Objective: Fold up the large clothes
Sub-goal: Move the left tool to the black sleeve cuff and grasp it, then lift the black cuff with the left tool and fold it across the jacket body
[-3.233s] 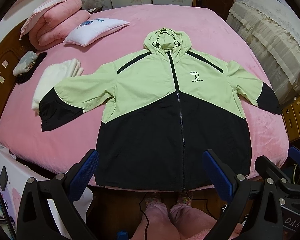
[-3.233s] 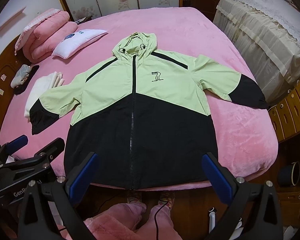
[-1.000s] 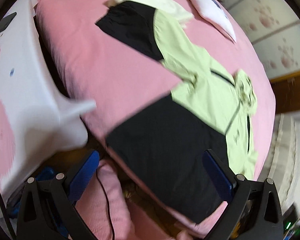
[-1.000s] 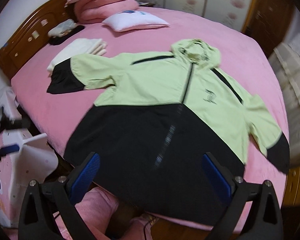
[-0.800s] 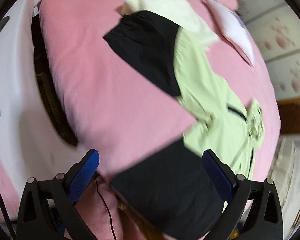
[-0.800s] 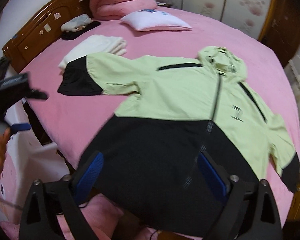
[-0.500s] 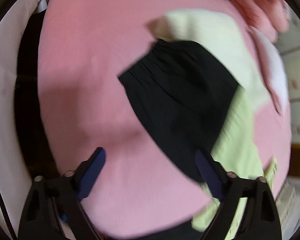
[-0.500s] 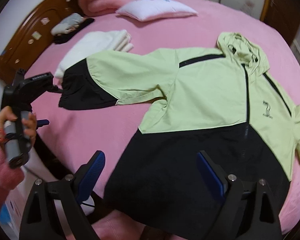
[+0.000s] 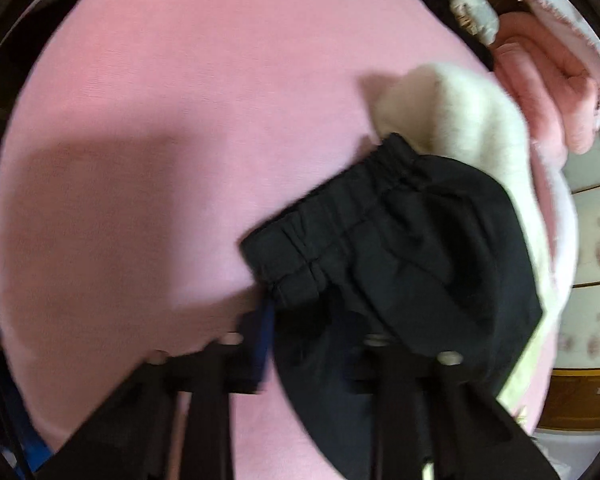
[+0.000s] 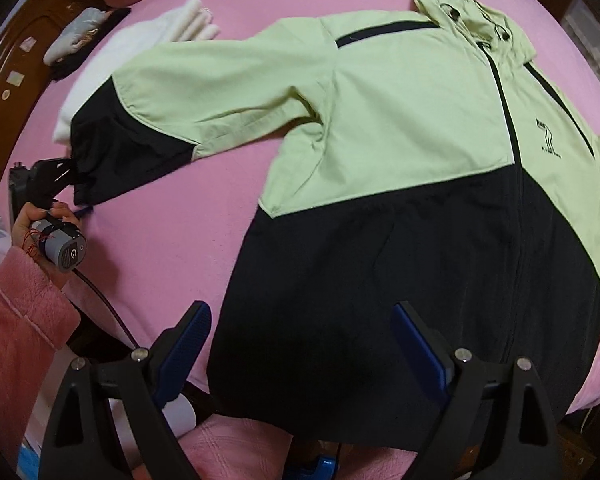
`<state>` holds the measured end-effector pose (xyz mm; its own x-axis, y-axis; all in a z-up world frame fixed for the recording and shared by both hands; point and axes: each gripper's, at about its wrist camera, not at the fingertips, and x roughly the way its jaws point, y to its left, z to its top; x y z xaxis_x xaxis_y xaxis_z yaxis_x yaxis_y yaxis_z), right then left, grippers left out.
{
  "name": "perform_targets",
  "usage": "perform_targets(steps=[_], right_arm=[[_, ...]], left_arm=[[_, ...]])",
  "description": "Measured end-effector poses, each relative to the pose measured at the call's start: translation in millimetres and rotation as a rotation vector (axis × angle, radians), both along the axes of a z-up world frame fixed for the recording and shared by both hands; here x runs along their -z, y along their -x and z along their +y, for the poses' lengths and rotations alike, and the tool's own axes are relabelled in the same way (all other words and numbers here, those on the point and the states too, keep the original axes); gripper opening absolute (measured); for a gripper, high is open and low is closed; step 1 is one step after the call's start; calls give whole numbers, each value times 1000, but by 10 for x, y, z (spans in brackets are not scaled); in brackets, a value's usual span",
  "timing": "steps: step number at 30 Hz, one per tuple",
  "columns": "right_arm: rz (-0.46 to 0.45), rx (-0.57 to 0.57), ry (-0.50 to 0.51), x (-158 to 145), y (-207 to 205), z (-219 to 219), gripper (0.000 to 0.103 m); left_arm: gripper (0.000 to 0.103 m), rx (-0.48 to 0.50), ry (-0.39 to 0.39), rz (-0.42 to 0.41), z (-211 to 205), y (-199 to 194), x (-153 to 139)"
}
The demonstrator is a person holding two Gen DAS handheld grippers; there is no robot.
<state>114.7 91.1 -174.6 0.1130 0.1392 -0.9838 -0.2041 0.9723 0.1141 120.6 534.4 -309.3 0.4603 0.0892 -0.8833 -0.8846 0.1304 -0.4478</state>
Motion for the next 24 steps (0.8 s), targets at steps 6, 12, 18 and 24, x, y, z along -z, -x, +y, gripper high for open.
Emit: perform_targets(steps=[6, 12, 18, 24], right_arm=[[-25, 0, -31, 87, -64, 7, 91], [-98, 19, -80, 19, -167, -161, 91], [-136, 103, -147, -83, -238, -588, 91], [-196, 186, -171, -253, -346, -1219, 91]], left_arm=[[8, 54, 24, -75, 39, -155, -101], [7, 127, -127, -251, -184, -203, -875], [7, 312, -230, -421, -832, -504, -1744], [7, 493, -258, -565, -1786, -723, -2308]])
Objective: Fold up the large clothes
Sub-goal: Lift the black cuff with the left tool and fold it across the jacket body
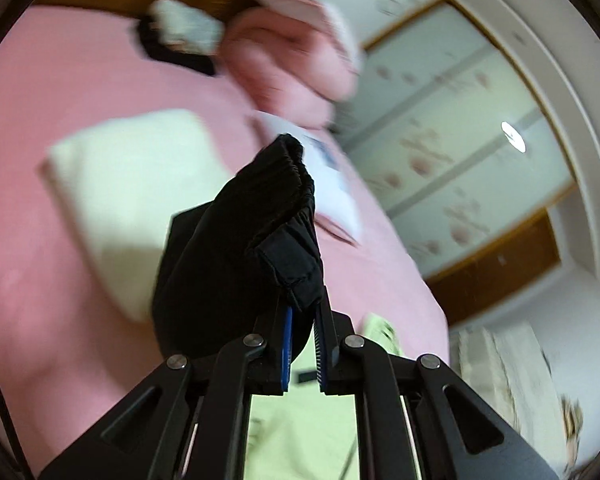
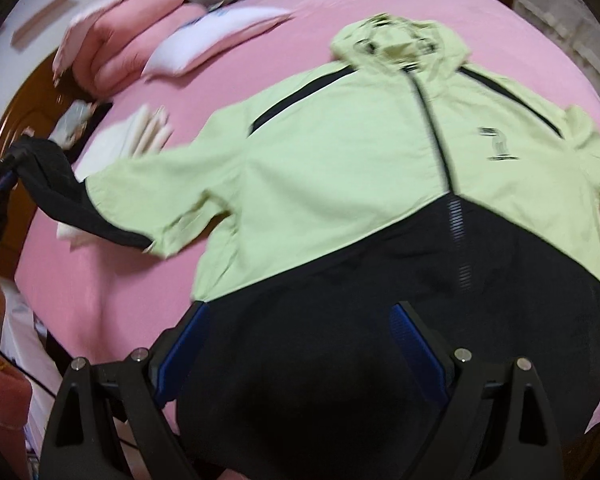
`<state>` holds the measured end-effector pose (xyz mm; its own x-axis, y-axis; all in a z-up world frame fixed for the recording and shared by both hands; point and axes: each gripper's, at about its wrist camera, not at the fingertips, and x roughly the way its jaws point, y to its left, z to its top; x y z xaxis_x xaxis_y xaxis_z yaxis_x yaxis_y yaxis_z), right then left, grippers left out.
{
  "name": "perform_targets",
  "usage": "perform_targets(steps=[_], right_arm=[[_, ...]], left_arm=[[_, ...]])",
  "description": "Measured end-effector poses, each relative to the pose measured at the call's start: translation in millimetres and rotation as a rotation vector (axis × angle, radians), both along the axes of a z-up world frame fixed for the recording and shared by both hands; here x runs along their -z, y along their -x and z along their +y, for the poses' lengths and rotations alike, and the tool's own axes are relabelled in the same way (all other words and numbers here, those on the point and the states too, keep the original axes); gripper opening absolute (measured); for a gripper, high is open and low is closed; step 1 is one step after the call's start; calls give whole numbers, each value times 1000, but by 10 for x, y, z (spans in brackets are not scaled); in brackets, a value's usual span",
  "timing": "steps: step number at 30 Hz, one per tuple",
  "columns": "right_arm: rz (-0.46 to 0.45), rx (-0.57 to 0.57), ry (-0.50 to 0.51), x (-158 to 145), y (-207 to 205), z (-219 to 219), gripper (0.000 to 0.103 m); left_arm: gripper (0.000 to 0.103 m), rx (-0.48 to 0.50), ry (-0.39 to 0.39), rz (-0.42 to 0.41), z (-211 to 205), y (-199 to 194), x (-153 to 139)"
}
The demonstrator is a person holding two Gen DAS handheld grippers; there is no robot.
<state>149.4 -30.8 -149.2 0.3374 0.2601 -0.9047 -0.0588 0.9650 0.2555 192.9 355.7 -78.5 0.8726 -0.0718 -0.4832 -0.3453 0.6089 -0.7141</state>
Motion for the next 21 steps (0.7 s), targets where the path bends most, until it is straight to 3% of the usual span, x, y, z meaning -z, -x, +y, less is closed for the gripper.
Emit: perform_targets(steps=[6, 11, 16, 18, 20, 21], right_arm=[[-72, 90, -6, -181, -155, -813, 91], [-108, 165, -18, -215, -296, -1435, 91], [-120, 224, -34, -90, -528, -1961, 91], [-120, 250, -68, -20, -622, -2122, 91], [-128, 287, -124, 60, -706, -2271, 91], [-120, 291, -155, 106, -752, -2324, 91]], left_arm=[[6, 240, -2, -60, -1209, -551, -203], [6, 417, -11, -50, -2192, -930, -127], [8, 572, -114, 69, -3072, -1088, 149], [21, 623, -122, 161, -3341, -1034, 335], [26, 674, -118, 245, -3516, -1140, 525], [38, 683, -124, 263, -3521, -1235, 589]])
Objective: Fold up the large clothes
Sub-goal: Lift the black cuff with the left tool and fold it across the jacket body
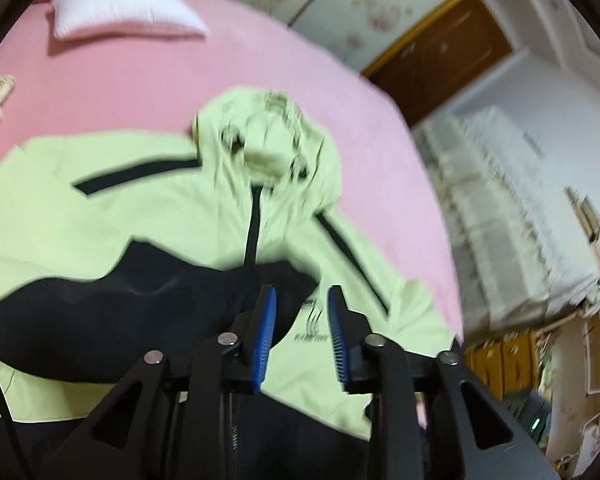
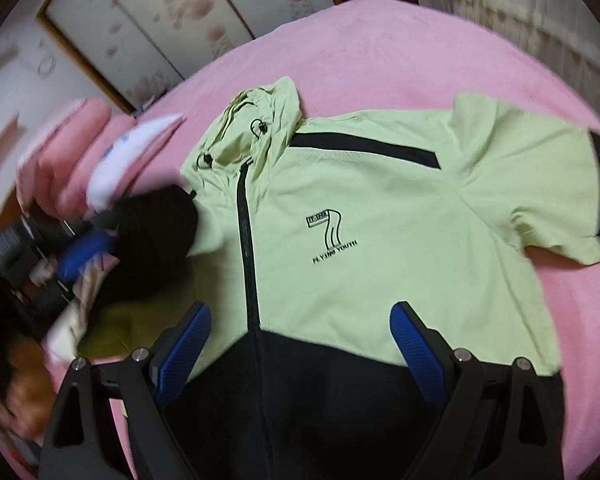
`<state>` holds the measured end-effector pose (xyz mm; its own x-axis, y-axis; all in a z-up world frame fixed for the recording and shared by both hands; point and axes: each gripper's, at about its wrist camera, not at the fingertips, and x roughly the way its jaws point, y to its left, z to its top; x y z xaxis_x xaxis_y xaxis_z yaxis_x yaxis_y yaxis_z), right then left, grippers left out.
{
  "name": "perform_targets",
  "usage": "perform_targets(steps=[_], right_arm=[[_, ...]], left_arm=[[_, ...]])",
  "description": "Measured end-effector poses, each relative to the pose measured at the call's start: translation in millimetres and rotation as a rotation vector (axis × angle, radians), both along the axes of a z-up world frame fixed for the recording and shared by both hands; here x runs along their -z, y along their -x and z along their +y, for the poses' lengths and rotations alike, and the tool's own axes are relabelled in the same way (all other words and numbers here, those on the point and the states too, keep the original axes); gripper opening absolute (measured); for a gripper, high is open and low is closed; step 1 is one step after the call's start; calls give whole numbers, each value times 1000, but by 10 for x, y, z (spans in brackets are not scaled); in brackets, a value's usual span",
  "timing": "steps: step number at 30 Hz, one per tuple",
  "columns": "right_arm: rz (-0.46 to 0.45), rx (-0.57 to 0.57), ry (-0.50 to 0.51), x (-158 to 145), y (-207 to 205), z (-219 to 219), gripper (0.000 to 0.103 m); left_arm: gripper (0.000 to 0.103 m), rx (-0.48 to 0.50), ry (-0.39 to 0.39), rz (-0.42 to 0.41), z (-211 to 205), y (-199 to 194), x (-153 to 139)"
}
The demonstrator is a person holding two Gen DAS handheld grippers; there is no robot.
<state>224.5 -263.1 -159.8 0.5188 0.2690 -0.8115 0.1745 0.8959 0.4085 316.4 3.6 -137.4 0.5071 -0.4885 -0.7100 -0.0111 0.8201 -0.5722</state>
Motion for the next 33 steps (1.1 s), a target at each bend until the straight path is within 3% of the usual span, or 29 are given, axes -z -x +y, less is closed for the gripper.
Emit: perform_targets(steps=[1, 2, 5, 7, 12, 15, 16, 18, 20, 21, 27, 33], right_arm=[[13, -6, -40, 61, -57, -37, 91], [30, -16, -80, 124, -104, -56, 91], [97, -52, -186, 355, -217, -14, 91], [157, -66, -227, 525, -270, 62, 82], [276, -116, -269, 859, -415, 381, 68], [323, -176, -201, 938, -504, 653, 60], [308, -204, -153, 915, -520, 756, 45], [295, -251, -52, 879, -548, 909, 27], [293, -298, 46, 866, -608, 1055, 22], [273, -295, 66, 823, -623, 1075, 7], [7, -253, 92, 77, -857, 1017, 4], [-78, -243, 123, -430, -1071, 822, 4]], left_arm=[[50, 11, -30, 30, -31, -25, 40], [69, 18, -41, 43, -14, -29, 69], [73, 2, -65, 58, 209, 26, 143], [73, -20, -104, 79, 494, 156, 196], [75, -124, -343, 191, 1011, 391, 440], [80, -172, -452, 291, 1301, 588, 662], [80, -188, -490, 325, 1388, 653, 744], [80, -224, -558, 381, 1575, 806, 888], [80, -266, -595, 419, 1748, 960, 1011], [80, -277, -593, 429, 1819, 1030, 1062], [80, -283, -554, 450, 1977, 1121, 1342], [80, -314, -527, 382, 2081, 906, 1415]])
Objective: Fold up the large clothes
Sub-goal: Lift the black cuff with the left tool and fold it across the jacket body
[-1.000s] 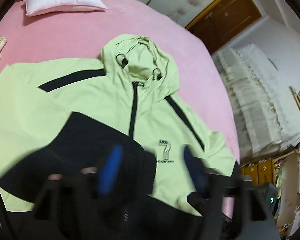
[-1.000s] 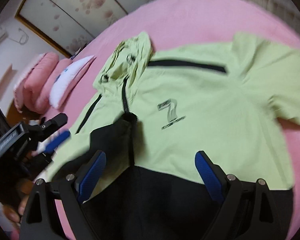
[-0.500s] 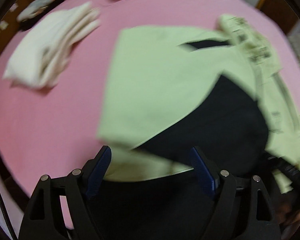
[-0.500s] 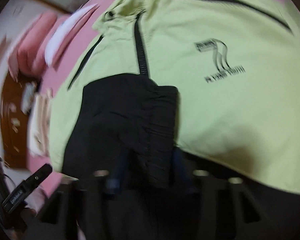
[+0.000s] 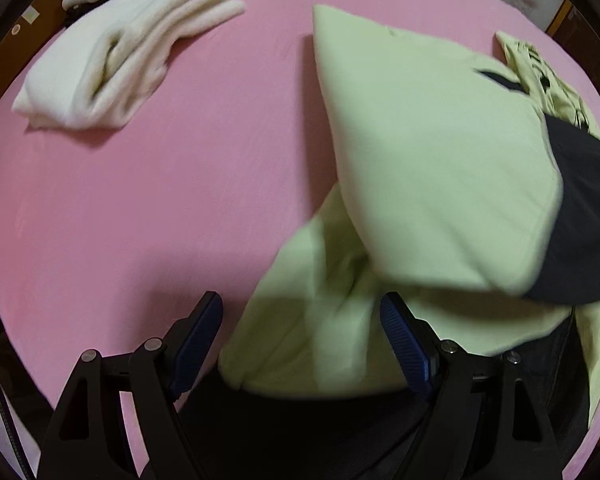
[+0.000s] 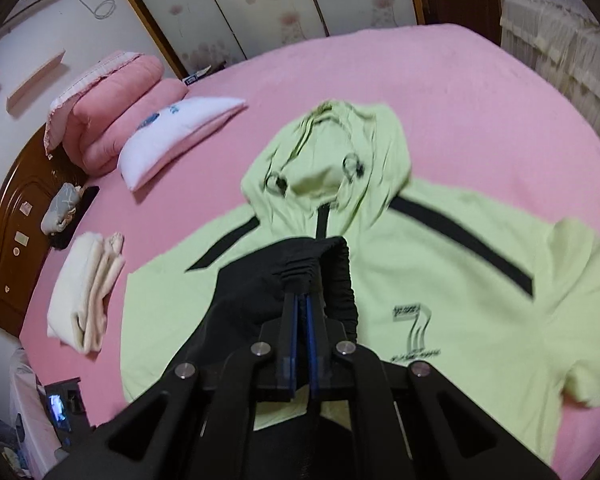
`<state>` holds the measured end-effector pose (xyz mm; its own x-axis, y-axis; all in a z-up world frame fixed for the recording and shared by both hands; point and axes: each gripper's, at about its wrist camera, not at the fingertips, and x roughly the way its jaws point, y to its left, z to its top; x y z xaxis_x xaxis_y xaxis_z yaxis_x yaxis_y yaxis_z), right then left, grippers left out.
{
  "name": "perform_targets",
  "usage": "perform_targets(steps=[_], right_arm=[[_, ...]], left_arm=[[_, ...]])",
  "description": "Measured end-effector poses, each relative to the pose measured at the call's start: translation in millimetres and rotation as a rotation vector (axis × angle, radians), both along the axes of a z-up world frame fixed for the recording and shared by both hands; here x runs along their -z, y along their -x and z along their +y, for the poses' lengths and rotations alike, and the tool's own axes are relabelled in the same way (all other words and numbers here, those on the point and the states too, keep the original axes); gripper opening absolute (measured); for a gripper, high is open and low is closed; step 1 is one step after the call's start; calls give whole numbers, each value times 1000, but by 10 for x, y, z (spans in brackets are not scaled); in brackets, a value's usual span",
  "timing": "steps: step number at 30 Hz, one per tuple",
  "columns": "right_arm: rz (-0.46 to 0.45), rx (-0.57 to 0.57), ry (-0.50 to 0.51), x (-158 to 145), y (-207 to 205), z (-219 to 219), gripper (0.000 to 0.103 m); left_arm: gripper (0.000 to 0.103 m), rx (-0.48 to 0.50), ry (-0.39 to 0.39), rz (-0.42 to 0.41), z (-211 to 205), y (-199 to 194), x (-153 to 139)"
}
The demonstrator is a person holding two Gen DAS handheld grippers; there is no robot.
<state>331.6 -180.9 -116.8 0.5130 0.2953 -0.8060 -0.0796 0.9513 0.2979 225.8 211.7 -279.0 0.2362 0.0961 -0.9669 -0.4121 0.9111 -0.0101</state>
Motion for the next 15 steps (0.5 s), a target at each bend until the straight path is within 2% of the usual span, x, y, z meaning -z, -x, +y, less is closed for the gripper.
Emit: perform_targets(steps=[4, 7, 12, 15], right_arm=[[-18, 14, 73, -94, 50, -193, 4], [19, 62, 129, 17, 119, -395, 4], [143, 189, 199, 455, 224, -803, 4], [169, 223, 231, 677, 254, -935, 4]], left_arm=[[80, -27, -10, -30, 122, -142, -47], [79, -50, -23, -28, 271, -195, -47], [64, -71, -38, -16, 432, -116, -31], [55, -102, -21, -11, 583, -56, 26]])
